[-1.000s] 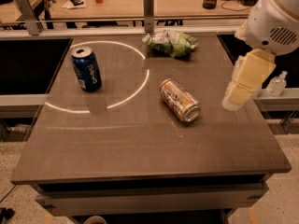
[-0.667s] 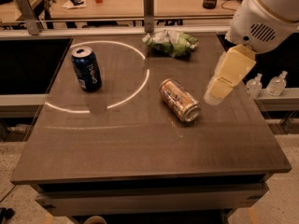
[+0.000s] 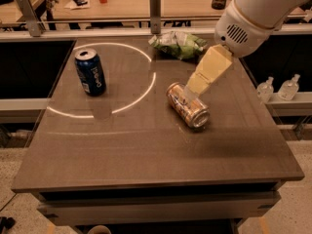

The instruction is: Place orange can upright

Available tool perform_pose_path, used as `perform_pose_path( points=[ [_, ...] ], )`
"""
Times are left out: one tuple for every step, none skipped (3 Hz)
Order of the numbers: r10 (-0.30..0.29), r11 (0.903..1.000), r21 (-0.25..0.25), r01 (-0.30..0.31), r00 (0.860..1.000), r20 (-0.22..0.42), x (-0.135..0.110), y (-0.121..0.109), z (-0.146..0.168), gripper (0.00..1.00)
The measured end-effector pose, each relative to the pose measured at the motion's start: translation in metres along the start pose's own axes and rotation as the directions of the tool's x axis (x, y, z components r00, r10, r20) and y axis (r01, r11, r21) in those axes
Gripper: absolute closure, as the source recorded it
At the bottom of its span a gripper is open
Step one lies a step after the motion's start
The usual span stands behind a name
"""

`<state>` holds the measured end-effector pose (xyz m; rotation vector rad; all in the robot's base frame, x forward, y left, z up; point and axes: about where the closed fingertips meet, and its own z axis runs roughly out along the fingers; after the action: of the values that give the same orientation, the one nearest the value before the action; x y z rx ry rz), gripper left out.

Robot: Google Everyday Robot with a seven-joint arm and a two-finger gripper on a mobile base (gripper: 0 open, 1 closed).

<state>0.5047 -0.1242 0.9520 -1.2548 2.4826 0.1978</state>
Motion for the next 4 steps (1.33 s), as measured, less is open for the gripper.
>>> perform_pose_path(
  points=[
    [0.086, 0.9963, 0.010, -0.086, 0.996, -0.030, -0.009, -0.010, 0.021, 0.00],
    [0.128, 0.9917, 0.023, -0.127, 0.987, -0.099, -0.018, -0.014, 0.048, 0.00],
    [0.120, 0.9928, 0.027, -0.117, 0.979, -0.162, -0.025, -0.008, 0.070, 0.00],
    [0.125, 0.9921, 0.029, -0.122, 0.969, -0.211, -0.028, 0.003, 0.087, 0.00]
  ],
)
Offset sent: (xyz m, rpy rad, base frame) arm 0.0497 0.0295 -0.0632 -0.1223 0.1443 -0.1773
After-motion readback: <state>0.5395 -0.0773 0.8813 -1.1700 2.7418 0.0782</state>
